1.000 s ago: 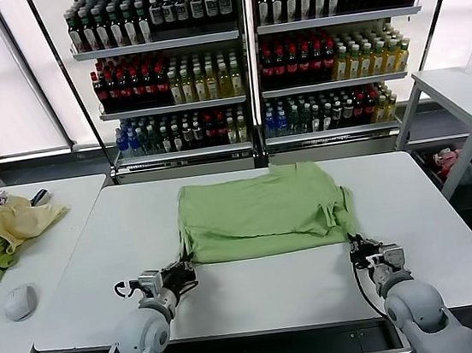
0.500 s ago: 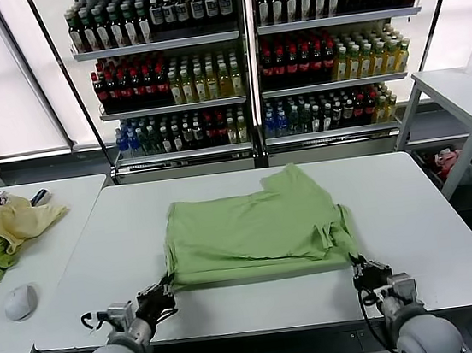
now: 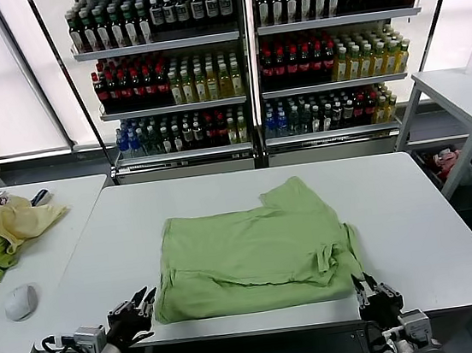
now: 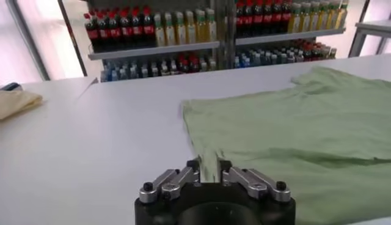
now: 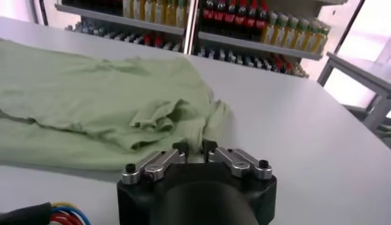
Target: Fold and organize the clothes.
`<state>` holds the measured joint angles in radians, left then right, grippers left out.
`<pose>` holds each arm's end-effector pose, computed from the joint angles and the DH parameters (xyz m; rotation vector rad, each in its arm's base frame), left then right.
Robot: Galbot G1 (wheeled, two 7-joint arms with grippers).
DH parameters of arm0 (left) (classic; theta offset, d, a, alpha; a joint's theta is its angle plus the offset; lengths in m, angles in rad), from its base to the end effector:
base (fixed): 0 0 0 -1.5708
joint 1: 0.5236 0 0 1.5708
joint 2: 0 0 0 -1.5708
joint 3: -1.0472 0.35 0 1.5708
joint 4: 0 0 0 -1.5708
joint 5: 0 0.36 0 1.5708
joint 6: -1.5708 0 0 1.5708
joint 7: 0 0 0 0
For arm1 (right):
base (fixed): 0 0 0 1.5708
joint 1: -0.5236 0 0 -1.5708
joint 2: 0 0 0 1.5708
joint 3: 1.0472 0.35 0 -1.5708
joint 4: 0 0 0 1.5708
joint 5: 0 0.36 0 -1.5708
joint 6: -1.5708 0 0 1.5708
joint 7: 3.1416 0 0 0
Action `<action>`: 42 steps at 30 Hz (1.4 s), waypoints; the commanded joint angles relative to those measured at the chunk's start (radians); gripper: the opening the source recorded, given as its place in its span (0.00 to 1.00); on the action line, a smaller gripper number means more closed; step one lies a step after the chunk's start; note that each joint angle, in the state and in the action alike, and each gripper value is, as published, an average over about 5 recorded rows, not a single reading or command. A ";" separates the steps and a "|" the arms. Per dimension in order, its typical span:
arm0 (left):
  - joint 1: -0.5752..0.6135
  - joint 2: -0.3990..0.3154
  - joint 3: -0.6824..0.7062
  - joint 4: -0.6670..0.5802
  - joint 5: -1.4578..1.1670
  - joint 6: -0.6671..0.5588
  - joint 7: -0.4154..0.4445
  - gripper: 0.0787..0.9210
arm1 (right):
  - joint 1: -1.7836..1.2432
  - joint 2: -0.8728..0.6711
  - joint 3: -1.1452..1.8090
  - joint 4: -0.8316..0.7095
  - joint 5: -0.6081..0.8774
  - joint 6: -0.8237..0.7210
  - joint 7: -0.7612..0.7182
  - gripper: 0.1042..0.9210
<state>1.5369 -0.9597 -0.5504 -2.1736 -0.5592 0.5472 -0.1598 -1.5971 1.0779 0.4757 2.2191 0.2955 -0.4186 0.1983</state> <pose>0.2075 0.0902 -0.2409 -0.2062 -2.6274 -0.1448 0.1799 -0.0506 -0.2549 0.1471 -2.7661 0.2668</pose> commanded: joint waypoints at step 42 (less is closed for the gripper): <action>-1.034 -0.189 0.529 1.007 -0.120 -0.018 -0.073 0.88 | 1.261 0.217 -0.466 -1.284 0.250 -0.093 0.000 0.88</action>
<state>0.6026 -1.1108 -0.0641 -1.3079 -0.6541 0.5115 -0.2385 -0.4214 1.2533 0.0412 1.1058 0.5474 -0.5100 0.2024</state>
